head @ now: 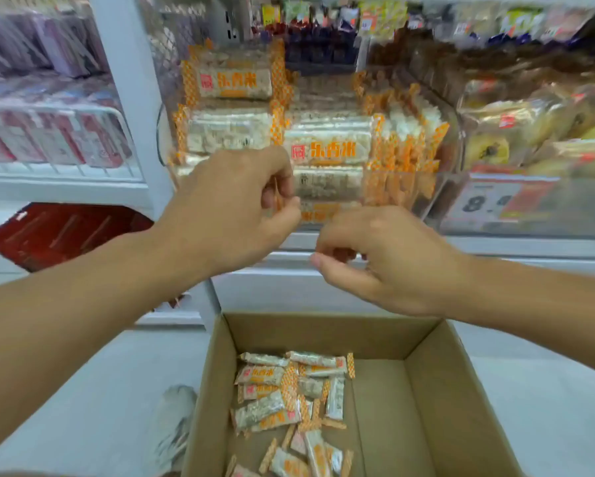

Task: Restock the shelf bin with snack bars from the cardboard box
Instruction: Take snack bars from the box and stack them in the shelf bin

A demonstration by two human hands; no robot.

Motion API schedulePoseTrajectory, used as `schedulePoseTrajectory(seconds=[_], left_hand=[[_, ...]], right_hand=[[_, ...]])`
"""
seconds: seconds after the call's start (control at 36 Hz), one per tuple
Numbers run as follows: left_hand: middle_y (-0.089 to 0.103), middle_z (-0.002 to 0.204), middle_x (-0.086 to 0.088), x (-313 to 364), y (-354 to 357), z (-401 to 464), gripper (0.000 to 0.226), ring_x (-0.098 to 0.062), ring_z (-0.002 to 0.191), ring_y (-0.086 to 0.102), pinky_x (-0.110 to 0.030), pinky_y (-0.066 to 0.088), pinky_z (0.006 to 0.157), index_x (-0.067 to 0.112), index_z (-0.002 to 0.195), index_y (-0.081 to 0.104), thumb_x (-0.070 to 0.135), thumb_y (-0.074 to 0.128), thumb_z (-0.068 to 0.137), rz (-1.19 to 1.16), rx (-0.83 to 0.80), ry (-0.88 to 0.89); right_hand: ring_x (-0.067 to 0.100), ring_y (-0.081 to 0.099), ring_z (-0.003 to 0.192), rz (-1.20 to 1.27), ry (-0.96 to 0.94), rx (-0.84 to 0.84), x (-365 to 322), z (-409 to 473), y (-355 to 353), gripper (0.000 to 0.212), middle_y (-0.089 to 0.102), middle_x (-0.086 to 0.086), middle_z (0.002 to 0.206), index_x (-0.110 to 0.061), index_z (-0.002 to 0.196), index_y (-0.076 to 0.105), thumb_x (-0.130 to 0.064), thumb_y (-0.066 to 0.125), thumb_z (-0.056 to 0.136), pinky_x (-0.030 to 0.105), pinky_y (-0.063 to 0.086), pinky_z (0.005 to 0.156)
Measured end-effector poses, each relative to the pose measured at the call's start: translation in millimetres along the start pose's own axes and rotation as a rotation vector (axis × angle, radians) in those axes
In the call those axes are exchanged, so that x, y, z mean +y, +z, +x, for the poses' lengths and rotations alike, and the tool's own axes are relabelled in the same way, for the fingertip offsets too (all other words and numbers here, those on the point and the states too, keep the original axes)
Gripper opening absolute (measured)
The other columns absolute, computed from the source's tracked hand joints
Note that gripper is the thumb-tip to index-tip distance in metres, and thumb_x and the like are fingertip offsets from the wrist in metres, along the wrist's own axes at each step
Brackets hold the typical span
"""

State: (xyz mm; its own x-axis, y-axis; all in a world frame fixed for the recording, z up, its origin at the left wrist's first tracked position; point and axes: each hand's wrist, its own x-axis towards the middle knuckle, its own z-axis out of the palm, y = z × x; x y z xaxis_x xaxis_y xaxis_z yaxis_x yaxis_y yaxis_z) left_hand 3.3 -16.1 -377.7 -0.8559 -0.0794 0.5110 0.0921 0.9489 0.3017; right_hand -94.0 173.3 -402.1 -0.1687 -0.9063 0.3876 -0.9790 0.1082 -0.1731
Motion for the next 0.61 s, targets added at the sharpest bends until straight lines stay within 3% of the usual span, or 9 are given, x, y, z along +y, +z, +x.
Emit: schedulePoseTrajectory(seconds=[0.06, 0.14, 0.19, 0.25, 0.31, 0.36, 0.42, 0.5, 0.61], left_hand=[[0.063, 0.078, 0.009, 1.6, 23.7, -29.9, 0.008, -0.003, 0.069, 0.056, -0.033, 0.048, 0.065, 0.026, 0.09, 0.061, 0.034, 0.064, 0.088, 0.031, -0.347, -0.066], [0.066, 0.109, 0.002, -1.3, 72.9, -90.8, 0.027, -0.021, 0.105, 0.062, -0.031, 0.047, 0.087, 0.022, 0.116, 0.063, 0.038, 0.06, 0.095, 0.16, -0.937, -0.195], [0.056, 0.138, -0.006, -6.4, 110.6, -141.9, 0.043, -0.025, 0.128, 0.051, -0.03, 0.039, 0.106, 0.017, 0.139, 0.052, 0.038, 0.054, 0.101, 0.281, -1.291, -0.27], [0.053, 0.145, -0.005, -9.2, 145.3, -184.0, 0.052, -0.025, 0.129, 0.051, -0.033, 0.038, 0.111, 0.017, 0.142, 0.051, 0.046, 0.054, 0.098, 0.294, -1.43, -0.388], [0.06, 0.133, -0.003, -3.3, 173.3, -210.8, 0.056, -0.025, 0.117, 0.059, -0.032, 0.048, 0.096, 0.015, 0.132, 0.059, 0.054, 0.061, 0.092, 0.267, -1.412, -0.549], [0.062, 0.128, -0.008, 7.4, 197.4, -229.4, 0.052, -0.026, 0.114, 0.061, -0.031, 0.048, 0.087, 0.01, 0.126, 0.061, 0.051, 0.061, 0.094, 0.217, -1.402, -0.639], [0.062, 0.128, -0.008, 15.0, 216.9, -243.8, 0.045, -0.025, 0.113, 0.062, -0.03, 0.048, 0.084, 0.011, 0.125, 0.061, 0.043, 0.065, 0.093, 0.18, -1.372, -0.721], [0.059, 0.134, -0.009, 8.9, 234.4, -257.9, 0.049, -0.026, 0.118, 0.06, -0.033, 0.051, 0.092, 0.012, 0.133, 0.056, 0.027, 0.068, 0.088, 0.199, -1.403, -0.74], [0.053, 0.142, -0.01, -1.5, 246.2, -260.7, 0.053, -0.028, 0.126, 0.055, -0.04, 0.048, 0.104, 0.011, 0.142, 0.049, 0.016, 0.064, 0.091, 0.234, -1.521, -0.664]], right_hand=[[0.02, 0.057, 0.075, 0.041, 0.199, -0.396, -8.1, -22.3, 49.2, 0.025, 0.058, -0.009, 0.077, -0.02, 0.086, 0.06, -0.042, 0.057, 0.096, 0.037, 0.048, 0.068], [0.026, 0.064, 0.091, 0.167, 0.556, -0.985, -11.1, -64.2, 128.2, 0.043, 0.065, 0.0, 0.099, -0.009, 0.111, 0.062, -0.046, 0.068, 0.091, 0.032, 0.053, 0.073], [0.027, 0.066, 0.093, 0.236, 0.721, -1.181, -16.7, -94.7, 169.9, 0.055, 0.063, 0.006, 0.111, -0.004, 0.122, 0.061, -0.047, 0.071, 0.089, 0.031, 0.056, 0.066], [0.025, 0.065, 0.075, 0.265, 0.816, -1.152, -26.4, -122.2, 199.1, 0.041, 0.063, 0.007, 0.093, -0.007, 0.095, 0.062, -0.045, 0.073, 0.089, 0.029, 0.052, 0.056], [0.024, 0.06, 0.071, 0.365, 0.947, -1.062, -33.5, -146.3, 220.1, 0.036, 0.055, 0.004, 0.084, -0.011, 0.083, 0.056, -0.041, 0.076, 0.087, 0.033, 0.056, 0.058], [0.028, 0.061, 0.098, 0.484, 1.065, -1.008, -38.4, -162.3, 231.8, 0.034, 0.057, 0.007, 0.106, -0.014, 0.106, 0.06, -0.038, 0.076, 0.088, 0.04, 0.059, 0.078], [0.03, 0.051, 0.128, 0.516, 1.102, -0.962, -38.8, -171.1, 243.8, 0.059, 0.049, 0.01, 0.139, -0.017, 0.141, 0.05, -0.04, 0.071, 0.091, 0.031, 0.047, 0.088], [0.028, 0.044, 0.136, 0.438, 1.068, -0.937, -30.8, -175.1, 272.7, 0.079, 0.042, 0.008, 0.151, -0.023, 0.152, 0.042, -0.057, 0.07, 0.086, 0.028, 0.042, 0.101], [0.021, 0.06, 0.093, 0.387, 1.088, -0.926, -15.7, -181.7, 312.4, 0.06, 0.067, 0.005, 0.111, -0.018, 0.105, 0.068, -0.068, 0.073, 0.072, 0.029, 0.042, 0.064]])
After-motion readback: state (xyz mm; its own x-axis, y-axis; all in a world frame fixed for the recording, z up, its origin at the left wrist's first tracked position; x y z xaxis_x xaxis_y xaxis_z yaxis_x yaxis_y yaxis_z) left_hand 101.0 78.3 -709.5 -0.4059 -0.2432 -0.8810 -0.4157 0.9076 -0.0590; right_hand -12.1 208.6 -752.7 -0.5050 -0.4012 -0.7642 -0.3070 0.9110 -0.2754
